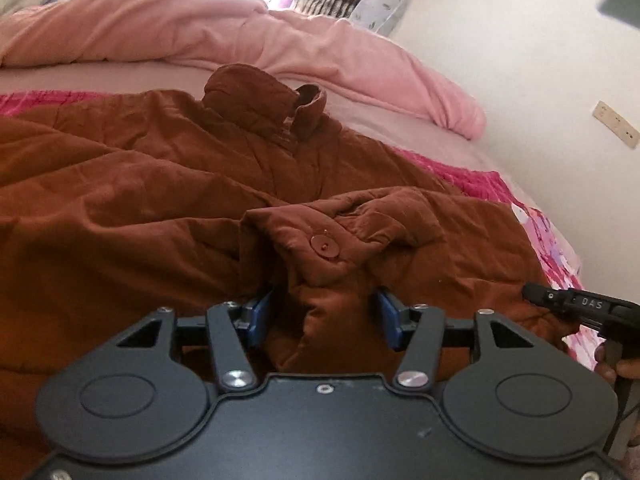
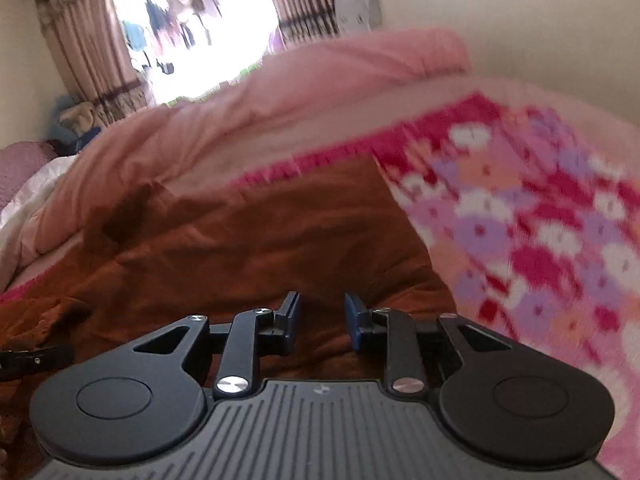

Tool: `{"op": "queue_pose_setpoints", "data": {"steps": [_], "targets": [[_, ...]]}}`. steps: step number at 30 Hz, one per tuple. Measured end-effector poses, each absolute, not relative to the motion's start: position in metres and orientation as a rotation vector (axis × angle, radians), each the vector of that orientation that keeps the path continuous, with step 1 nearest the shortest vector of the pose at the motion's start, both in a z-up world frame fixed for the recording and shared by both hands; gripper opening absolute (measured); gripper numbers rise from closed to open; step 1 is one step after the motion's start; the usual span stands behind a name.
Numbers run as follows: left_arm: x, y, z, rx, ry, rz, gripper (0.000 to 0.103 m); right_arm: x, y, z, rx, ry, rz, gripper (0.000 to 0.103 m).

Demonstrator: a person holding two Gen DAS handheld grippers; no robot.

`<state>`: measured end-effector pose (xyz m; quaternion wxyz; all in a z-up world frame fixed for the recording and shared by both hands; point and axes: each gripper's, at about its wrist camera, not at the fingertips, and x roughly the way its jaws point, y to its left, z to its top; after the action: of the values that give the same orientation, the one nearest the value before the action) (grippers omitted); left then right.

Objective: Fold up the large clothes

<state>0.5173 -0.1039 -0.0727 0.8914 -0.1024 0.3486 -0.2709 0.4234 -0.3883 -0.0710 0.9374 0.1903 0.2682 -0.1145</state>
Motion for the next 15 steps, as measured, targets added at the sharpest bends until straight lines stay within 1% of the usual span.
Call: {"op": "queue_pose_setpoints", "data": {"steps": [2, 4, 5, 10, 15], "targets": [[0.516, -0.105, -0.071, -0.202, 0.724, -0.558, 0.056, 0.421, -0.392, -0.079, 0.401, 0.528, -0.227, 0.023], [0.514, -0.104, -0.065, -0.211, 0.734, -0.546, 0.055, 0.417, -0.393, -0.077, 0.41, 0.525, -0.218, 0.023], [0.51, -0.1, -0.06, -0.215, 0.734, -0.54, 0.053, 0.415, -0.394, -0.075, 0.418, 0.526, -0.217, 0.023], [0.473, -0.081, -0.037, -0.198, 0.656, -0.527, 0.052, 0.388, -0.39, -0.051, 0.407, 0.486, -0.204, 0.027], [0.459, -0.082, -0.04, -0.217, 0.648, -0.541, 0.052, 0.368, -0.387, -0.046, 0.351, 0.462, -0.196, 0.029]]}}
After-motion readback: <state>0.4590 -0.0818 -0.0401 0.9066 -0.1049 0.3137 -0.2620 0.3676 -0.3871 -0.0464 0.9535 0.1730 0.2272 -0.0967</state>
